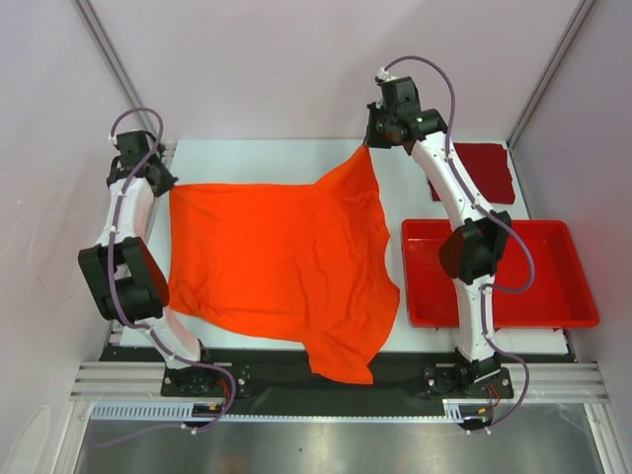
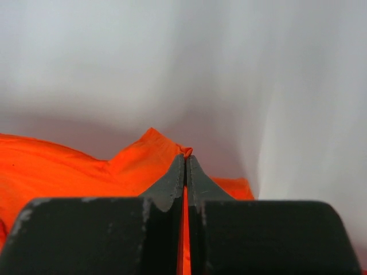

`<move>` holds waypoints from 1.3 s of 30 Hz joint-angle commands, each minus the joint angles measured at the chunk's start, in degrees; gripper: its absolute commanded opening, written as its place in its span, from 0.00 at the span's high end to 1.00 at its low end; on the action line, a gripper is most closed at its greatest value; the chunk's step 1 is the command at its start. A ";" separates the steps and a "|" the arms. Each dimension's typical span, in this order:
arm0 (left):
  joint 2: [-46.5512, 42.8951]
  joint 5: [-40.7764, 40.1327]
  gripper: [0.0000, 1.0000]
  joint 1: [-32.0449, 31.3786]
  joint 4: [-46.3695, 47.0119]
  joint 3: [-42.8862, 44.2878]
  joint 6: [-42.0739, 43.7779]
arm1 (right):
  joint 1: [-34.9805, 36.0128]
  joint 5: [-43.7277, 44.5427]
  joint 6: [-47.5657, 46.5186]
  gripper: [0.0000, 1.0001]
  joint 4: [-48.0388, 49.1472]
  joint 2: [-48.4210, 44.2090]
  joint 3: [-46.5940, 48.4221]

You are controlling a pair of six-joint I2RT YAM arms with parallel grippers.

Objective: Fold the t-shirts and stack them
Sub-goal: Flatten the tshirt out

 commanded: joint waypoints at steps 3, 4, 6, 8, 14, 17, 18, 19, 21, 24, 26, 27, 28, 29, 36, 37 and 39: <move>-4.38 -0.80 1.00 0.97 1.79 0.42 -1.04 | 0.10 0.99 -0.83 1.00 6.00 -3.15 6.17; -4.65 -0.63 1.00 0.97 1.79 0.51 -1.05 | 0.10 1.17 -0.75 1.00 5.65 -3.33 7.83; -5.35 -0.36 1.00 1.23 0.92 1.38 -1.05 | 0.01 1.26 -0.92 1.00 5.47 -4.55 8.64; -6.22 -0.54 1.00 1.23 0.47 2.26 -0.78 | 0.19 1.26 -1.36 1.00 5.73 -6.13 8.20; -9.56 -2.38 1.00 2.28 -0.06 2.45 -0.34 | 0.54 3.80 -2.59 1.00 5.38 -8.51 6.18; -12.20 -2.91 1.00 3.25 -0.50 2.27 -0.52 | 0.63 4.42 -2.68 1.00 4.24 -9.83 6.44; -13.95 -2.91 0.99 3.43 -0.76 2.27 -0.61 | 0.54 4.68 -2.77 1.00 3.63 -10.27 6.27; -14.75 -2.91 1.00 3.78 -0.85 2.27 -0.78 | 0.54 4.86 -2.77 1.00 3.36 -11.58 6.27; -17.38 -2.91 1.00 4.22 -1.81 2.88 -1.04 | 0.54 5.47 -2.59 1.00 2.31 -12.99 6.62; -20.02 -3.35 1.00 4.57 -3.48 4.64 -1.48 | 0.80 5.91 -2.33 1.00 1.43 -16.94 6.62; -23.01 -3.26 1.00 5.01 -4.10 6.04 -1.66 | 1.07 6.87 -2.33 1.00 0.73 -20.35 6.53; -24.24 -3.26 1.00 5.10 -4.71 6.48 -2.10 | 1.59 7.06 -2.41 1.00 0.20 -21.60 6.27; -25.38 -3.26 1.00 5.27 -4.80 6.84 -2.19 | 1.94 7.14 -2.50 1.00 -0.33 -22.74 6.18; -28.09 -3.09 1.00 5.28 -4.80 7.27 -2.19 | 2.38 7.84 -2.76 1.00 -0.77 -25.45 6.00; -40.31 -4.75 1.00 5.28 -5.24 8.60 -0.96 | 7.39 11.71 -3.56 1.00 -2.00 -40.03 0.65; -41.46 -5.02 0.99 5.28 -5.42 8.68 -0.87 | 8.79 12.15 -3.64 1.00 -2.00 -41.63 -0.14; -44.70 -5.37 1.00 5.36 -5.94 9.47 -0.78 | 9.68 13.38 -3.65 1.00 -2.44 -46.19 -1.55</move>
